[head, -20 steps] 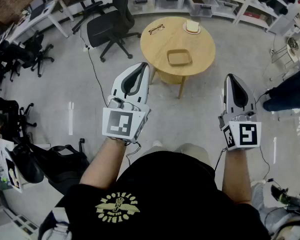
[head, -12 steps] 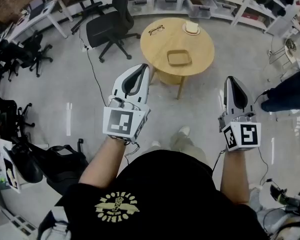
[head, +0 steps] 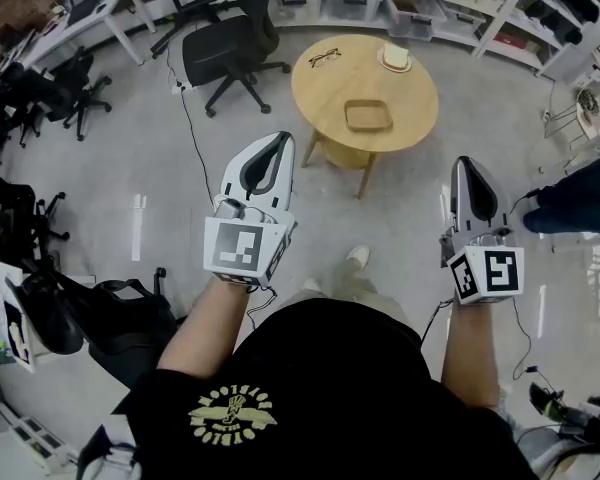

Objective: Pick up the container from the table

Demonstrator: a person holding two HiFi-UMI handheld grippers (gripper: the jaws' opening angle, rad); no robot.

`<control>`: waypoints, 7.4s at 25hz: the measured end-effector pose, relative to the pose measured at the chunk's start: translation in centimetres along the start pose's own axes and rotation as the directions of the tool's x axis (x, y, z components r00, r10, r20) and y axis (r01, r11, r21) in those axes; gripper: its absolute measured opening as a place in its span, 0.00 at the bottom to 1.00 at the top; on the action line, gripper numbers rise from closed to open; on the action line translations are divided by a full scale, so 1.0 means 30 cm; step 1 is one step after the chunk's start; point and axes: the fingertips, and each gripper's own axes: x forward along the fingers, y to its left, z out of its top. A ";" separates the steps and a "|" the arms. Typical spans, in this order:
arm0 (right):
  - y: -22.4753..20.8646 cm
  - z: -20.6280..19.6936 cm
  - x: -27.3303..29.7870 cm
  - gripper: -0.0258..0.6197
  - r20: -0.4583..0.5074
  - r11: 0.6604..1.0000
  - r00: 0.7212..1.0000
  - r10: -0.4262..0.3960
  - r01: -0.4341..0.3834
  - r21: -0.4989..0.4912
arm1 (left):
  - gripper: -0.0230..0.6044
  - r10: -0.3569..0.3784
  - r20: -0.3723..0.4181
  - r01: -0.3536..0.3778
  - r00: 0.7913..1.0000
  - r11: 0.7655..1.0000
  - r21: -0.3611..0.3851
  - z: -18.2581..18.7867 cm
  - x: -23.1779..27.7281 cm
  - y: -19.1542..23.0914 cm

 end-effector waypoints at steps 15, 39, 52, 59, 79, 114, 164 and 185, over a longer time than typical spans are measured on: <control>-0.109 -0.065 0.071 0.06 -0.025 0.999 1.000 0.003 -0.003 0.037 | 0.06 -0.027 -0.039 0.028 0.999 1.000 0.000 -0.042 0.149 -0.048; -0.304 -0.183 0.357 0.06 -0.072 0.992 0.993 0.098 -0.092 0.082 | 0.06 0.019 -0.106 -0.022 0.994 0.999 -0.026 -0.130 0.457 -0.018; -0.408 -0.247 0.518 0.06 -0.092 0.990 0.989 0.115 -0.106 0.097 | 0.06 0.022 -0.122 -0.027 0.992 0.999 -0.041 -0.197 0.659 0.012; -0.507 -0.242 0.591 0.06 -0.083 0.989 0.989 0.123 -0.115 0.092 | 0.06 0.026 -0.125 -0.032 0.992 0.998 -0.046 -0.198 0.777 0.003; -0.676 -0.286 0.675 0.06 -0.051 0.974 0.982 0.183 -0.174 0.145 | 0.06 0.049 -0.139 -0.047 0.989 0.999 0.017 -0.182 0.940 -0.100; -0.750 -0.444 1.067 0.06 -0.156 0.980 0.980 0.125 -0.098 0.174 | 0.07 -0.063 -0.288 0.016 0.956 0.987 -0.163 -0.437 1.293 0.135; -0.523 -1.599 1.327 0.25 -0.698 0.900 0.607 0.380 -0.067 0.431 | 0.28 -0.429 -0.745 -0.120 0.510 0.822 -0.556 -1.615 1.383 0.046; -0.389 -1.750 1.224 0.17 -0.749 0.873 0.483 0.454 -0.071 0.483 | 0.19 -0.460 -0.810 -0.080 0.364 0.851 -0.520 -1.771 1.314 -0.030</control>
